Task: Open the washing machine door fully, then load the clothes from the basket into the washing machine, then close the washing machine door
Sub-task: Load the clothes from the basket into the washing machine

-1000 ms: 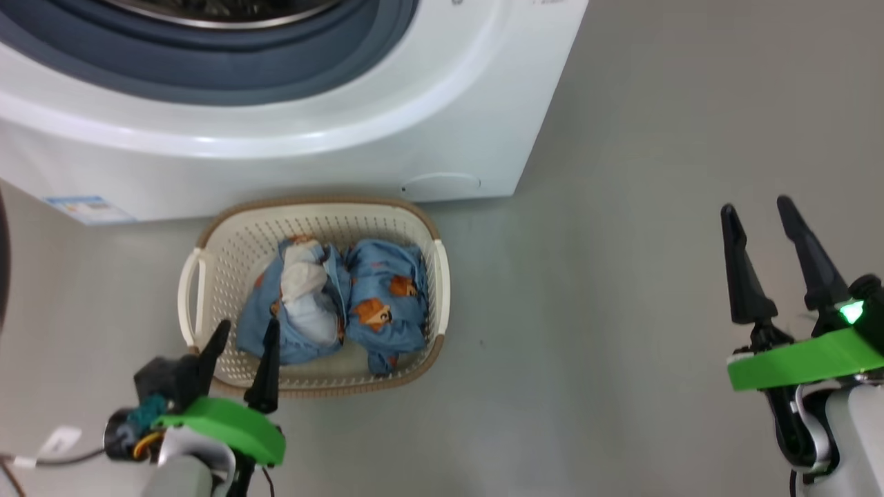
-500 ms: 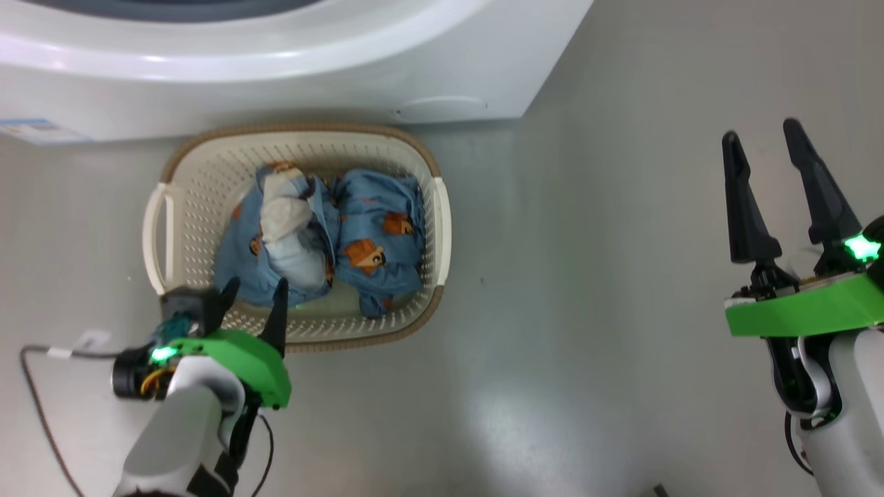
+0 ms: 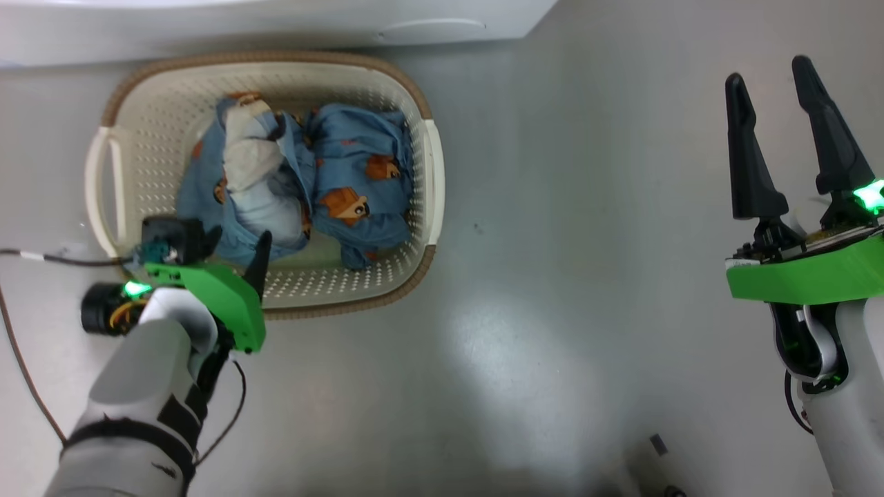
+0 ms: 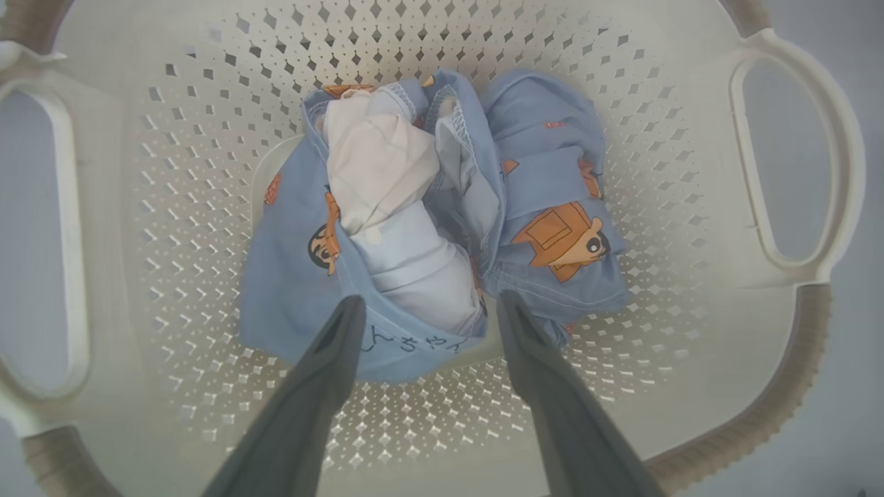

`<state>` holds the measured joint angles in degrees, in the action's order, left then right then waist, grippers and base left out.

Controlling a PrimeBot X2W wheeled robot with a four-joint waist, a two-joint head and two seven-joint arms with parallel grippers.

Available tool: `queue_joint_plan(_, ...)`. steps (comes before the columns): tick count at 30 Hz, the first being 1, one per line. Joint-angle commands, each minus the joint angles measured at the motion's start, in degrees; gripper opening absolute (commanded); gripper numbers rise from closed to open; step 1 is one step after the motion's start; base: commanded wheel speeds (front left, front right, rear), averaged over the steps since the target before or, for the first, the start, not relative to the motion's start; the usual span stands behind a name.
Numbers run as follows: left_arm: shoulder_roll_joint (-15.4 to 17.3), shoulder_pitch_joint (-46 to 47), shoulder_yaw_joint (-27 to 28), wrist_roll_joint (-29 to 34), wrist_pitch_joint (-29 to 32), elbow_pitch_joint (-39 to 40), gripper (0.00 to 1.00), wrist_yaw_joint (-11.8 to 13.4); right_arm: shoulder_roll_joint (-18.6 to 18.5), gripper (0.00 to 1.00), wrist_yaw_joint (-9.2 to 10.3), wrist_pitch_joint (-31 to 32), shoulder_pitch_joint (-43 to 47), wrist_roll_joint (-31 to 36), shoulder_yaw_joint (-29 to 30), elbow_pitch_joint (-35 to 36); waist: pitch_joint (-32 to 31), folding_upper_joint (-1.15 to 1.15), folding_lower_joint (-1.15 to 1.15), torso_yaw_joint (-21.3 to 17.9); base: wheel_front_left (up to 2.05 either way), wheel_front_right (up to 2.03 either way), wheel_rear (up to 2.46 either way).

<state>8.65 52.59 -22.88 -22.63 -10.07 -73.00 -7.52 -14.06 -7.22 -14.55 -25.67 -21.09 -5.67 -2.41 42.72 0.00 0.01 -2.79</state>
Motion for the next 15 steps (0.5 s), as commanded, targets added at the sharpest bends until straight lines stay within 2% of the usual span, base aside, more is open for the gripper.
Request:
queue_joint_plan(1,2.43,-0.06,0.73,-0.07,0.05,0.02,1.0,0.36,-0.32,1.0,-0.26,-0.45,0.79,0.37,-1.18,1.54,1.9,0.0,0.0,-0.88,0.0,0.0,0.0)
queue_joint_plan(15,5.39,5.8,0.02,-0.3,5.63,-0.86,1.0,2.37,0.59,1.0,-0.26,-0.45,-0.56,0.41,-1.87,3.45,6.83,0.0,0.0,-3.76,0.0,0.0,0.0)
